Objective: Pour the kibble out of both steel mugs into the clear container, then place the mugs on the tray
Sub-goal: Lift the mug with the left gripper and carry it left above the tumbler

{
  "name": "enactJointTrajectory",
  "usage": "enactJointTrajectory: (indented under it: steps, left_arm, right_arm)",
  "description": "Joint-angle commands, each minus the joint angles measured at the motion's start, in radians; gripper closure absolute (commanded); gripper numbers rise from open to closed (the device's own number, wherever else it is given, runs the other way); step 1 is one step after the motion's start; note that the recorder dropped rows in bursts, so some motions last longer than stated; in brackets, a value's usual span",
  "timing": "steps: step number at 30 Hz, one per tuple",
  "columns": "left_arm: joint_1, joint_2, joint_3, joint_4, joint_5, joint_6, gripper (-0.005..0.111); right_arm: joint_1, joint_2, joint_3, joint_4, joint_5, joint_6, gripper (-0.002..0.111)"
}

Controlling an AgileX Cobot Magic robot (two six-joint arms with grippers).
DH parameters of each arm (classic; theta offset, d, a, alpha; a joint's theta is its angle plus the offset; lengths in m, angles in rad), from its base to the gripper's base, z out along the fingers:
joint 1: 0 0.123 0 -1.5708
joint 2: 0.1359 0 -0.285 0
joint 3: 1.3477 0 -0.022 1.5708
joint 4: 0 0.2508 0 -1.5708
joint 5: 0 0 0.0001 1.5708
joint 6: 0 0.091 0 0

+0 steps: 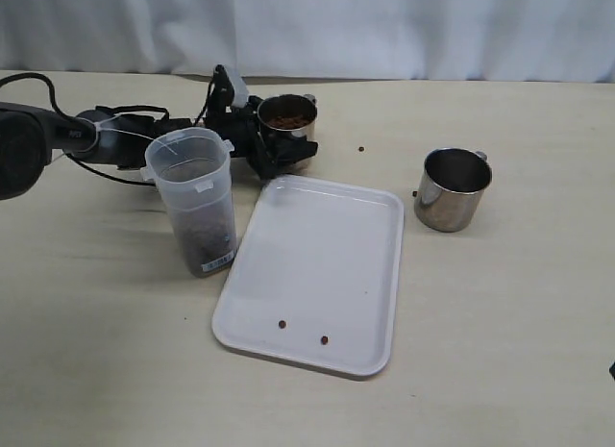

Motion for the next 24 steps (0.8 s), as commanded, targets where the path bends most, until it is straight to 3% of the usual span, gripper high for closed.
enactJointTrajectory:
  steps: [1,8,13,24]
  left_arm:
    - [0.048,-0.004,-0.003,-0.038,-0.142,0.002,0.107]
    - [0.147,-0.006,-0.003,-0.062,-0.178,-0.006,0.107]
    - [0.227,-0.026,-0.003,-0.010,-0.178,-0.130,0.107]
    - [0.270,-0.098,-0.003,0.105,-0.178,-0.205,0.107]
  right_arm:
    - [-0.005,-0.003,0.004,-0.007,0.000,0.014,0.103]
    - [-0.005,-0.003,0.004,-0.007,0.000,0.014,0.103]
    - [-0.005,-0.003,0.004,-0.007,0.000,0.014,0.103]
    - [-0.005,-0.003,0.004,-0.007,0.000,0.014,0.103]
